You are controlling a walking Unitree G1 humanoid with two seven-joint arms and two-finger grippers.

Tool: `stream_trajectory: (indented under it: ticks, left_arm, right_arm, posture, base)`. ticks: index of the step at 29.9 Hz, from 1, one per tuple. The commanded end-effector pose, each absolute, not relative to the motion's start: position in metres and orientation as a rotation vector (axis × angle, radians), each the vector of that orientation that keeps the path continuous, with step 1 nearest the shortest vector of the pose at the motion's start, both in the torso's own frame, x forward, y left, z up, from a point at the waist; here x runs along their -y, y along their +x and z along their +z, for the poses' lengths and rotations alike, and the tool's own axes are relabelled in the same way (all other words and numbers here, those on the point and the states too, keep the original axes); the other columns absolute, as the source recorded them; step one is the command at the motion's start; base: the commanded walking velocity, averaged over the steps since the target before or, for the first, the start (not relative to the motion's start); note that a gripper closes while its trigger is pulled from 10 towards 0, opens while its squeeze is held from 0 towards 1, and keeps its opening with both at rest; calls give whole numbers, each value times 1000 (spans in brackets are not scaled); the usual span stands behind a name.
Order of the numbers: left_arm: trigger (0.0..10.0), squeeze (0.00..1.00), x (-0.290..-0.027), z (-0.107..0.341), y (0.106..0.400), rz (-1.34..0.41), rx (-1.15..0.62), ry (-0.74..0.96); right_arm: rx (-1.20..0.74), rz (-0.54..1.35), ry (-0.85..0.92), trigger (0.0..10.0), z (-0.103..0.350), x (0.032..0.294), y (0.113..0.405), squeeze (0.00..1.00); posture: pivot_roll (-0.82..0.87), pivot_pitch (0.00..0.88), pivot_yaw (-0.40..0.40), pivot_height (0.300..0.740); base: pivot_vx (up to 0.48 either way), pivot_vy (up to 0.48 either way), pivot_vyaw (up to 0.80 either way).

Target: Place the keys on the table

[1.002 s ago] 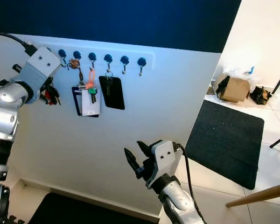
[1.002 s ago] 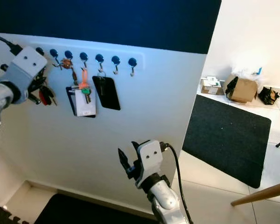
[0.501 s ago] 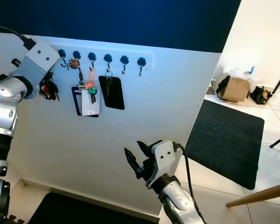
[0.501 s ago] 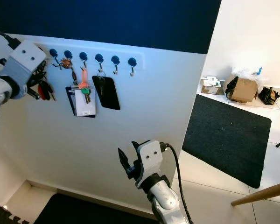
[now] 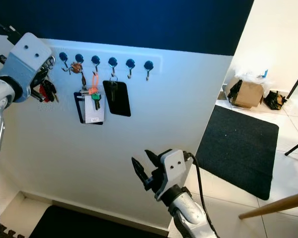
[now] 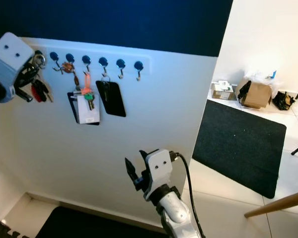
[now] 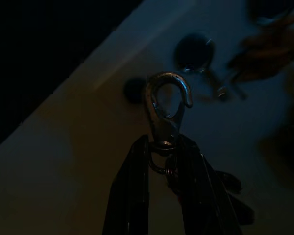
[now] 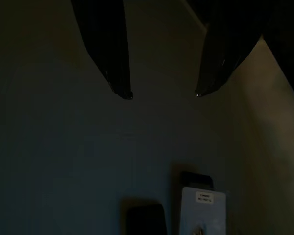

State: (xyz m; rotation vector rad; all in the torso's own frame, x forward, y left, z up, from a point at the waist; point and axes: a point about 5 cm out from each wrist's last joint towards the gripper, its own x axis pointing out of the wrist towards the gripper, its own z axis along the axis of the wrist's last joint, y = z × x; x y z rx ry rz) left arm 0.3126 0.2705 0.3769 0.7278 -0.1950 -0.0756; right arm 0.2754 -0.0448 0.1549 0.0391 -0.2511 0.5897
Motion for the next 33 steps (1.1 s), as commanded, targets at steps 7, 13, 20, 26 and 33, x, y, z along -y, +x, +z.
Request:
stream_trajectory:
  ticks: [7,13,20,26,33]
  left_arm:
    - [10000,0,-224,364,291,-300,281,412]
    - [10000,0,-202,351,279,-352,272,395]
    - [10000,0,-184,344,267,-360,291,380]
    - [10000,0,-170,350,259,-344,326,489]
    - [10000,0,-148,358,258,-344,403,590]
  right_arm:
    - [246,558,46,10000,154,49,279,0]
    - [274,496,60,10000,164,58,289,0]
    - [330,496,66,10000,183,59,298,0]
    - [339,515,71,10000,186,56,298,0]
    - [285,536,65,10000,169,52,294,0]
  posture:
    - [205,171,16,740]
    - [217,174,7,740]
    - [229,174,-11,740]
    - [235,172,-14,740]
    - [241,172,-15,740]
  base:
    - [0,0,0]
    - [0,0,0]
    - [0,0,0]
    - [0,0,0]
    - [0,0,0]
